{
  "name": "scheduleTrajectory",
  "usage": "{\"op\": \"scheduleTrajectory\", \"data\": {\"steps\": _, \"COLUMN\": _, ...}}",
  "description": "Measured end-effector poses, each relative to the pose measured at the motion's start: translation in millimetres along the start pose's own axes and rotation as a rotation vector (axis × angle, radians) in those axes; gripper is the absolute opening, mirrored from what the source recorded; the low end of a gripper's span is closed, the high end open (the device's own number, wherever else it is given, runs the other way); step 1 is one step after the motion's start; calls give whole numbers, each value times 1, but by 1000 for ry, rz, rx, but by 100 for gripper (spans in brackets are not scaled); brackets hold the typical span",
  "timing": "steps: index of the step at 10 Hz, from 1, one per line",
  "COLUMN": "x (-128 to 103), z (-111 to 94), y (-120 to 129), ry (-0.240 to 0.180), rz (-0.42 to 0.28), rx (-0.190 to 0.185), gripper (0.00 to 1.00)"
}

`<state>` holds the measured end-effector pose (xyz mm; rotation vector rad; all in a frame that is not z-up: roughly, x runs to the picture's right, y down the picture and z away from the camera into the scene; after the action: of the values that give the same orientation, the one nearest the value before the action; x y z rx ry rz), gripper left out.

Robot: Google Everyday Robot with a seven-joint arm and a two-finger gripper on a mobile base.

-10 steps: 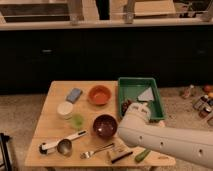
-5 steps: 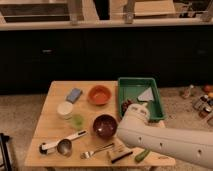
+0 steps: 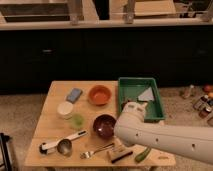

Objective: Wipe purple bowl with eraser

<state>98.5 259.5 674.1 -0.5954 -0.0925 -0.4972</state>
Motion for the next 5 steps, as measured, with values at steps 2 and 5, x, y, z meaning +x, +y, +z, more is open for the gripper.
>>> {"op": "scheduleTrajectory", "data": {"steps": 2, "x": -6, "z": 9, "y": 5, "ry": -17, "rz": 17, "rx": -10, "gripper": 52}}
{"op": "scheduleTrajectory", "data": {"steps": 5, "x": -17, "z": 15, "y": 11, "ry": -81, "rz": 16, "rx": 11, "gripper": 78}}
